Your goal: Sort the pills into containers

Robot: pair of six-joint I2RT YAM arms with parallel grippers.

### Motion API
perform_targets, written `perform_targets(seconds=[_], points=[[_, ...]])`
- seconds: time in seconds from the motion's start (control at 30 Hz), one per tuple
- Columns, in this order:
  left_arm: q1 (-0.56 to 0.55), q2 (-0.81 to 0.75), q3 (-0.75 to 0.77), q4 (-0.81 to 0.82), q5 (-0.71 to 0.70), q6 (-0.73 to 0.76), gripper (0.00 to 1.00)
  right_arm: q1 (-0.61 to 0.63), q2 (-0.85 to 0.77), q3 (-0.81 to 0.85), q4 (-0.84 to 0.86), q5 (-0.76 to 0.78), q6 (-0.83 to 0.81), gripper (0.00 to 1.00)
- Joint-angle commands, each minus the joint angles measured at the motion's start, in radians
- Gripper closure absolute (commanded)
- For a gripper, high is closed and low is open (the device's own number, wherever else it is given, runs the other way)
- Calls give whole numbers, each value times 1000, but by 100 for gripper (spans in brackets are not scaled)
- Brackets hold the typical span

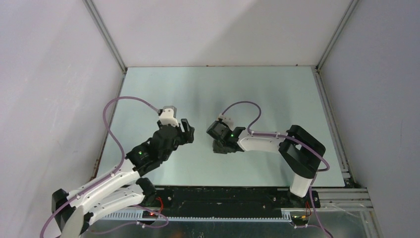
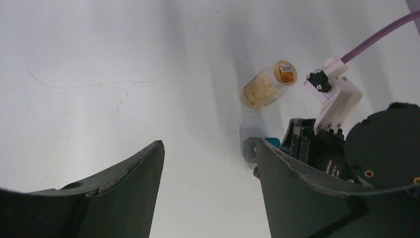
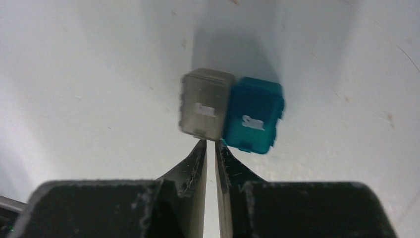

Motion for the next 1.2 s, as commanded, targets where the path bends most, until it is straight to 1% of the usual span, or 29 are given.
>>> perform_targets(seconds=[0.0, 0.03, 0.13, 0.2, 0.23, 0.27, 0.3, 0.33, 0.37, 0.4, 0.43, 0.47, 0.5, 0.53, 0.63, 0.67, 0.8, 0.97, 1.17], points=[[23, -32, 29, -26, -45, -31, 26, -12, 27, 97, 60, -9, -43, 85], [26, -38, 29, -30, -45, -31, 26, -14, 23, 102, 58, -13, -74, 86], [33, -50, 29, -42, -42, -32, 25, -24, -17, 114, 41, -75, -171, 79], [36, -57, 28, -43, -42, -32, 25, -34, -44, 114, 5, -108, -246, 71], [39, -59, 28, -42, -43, -35, 25, -40, -57, 114, -26, -120, -272, 63], [40, -61, 28, -40, -44, -34, 25, -46, -63, 115, -42, -123, -324, 58], [43, -61, 27, -36, -44, -35, 24, -59, -69, 114, -69, -132, -355, 47], [43, -60, 27, -34, -44, -37, 24, -65, -71, 115, -84, -134, -428, 42], [44, -59, 28, -31, -44, -38, 24, -78, -68, 114, -110, -131, -461, 34], [45, -58, 28, -30, -43, -39, 24, -84, -67, 112, -121, -132, -542, 31], [46, -57, 30, -27, -38, -41, 24, -96, -67, 107, -131, -138, -585, 27], [47, -52, 30, -26, -36, -41, 24, -101, -70, 101, -132, -140, -678, 26], [49, -51, 29, -23, -30, -43, 23, -111, -76, 89, -130, -148, -722, 23], [48, -47, 29, -23, -28, -43, 23, -118, -77, 86, -128, -161, -794, 22], [52, -41, 25, -24, -18, -50, 23, -146, -61, 84, -117, -271, -938, 21], [52, -41, 22, -23, -14, -50, 23, -146, -55, 83, -114, -284, -1004, 21], [57, -46, 18, -26, -4, -51, 23, -143, 7, 114, -127, -296, -1132, 23], [62, -57, 15, -26, 7, -47, 23, -145, 63, 168, -150, -285, -1188, 28], [65, -63, 12, -28, 23, -49, 23, -135, 76, 178, -111, -277, -1207, 32]])
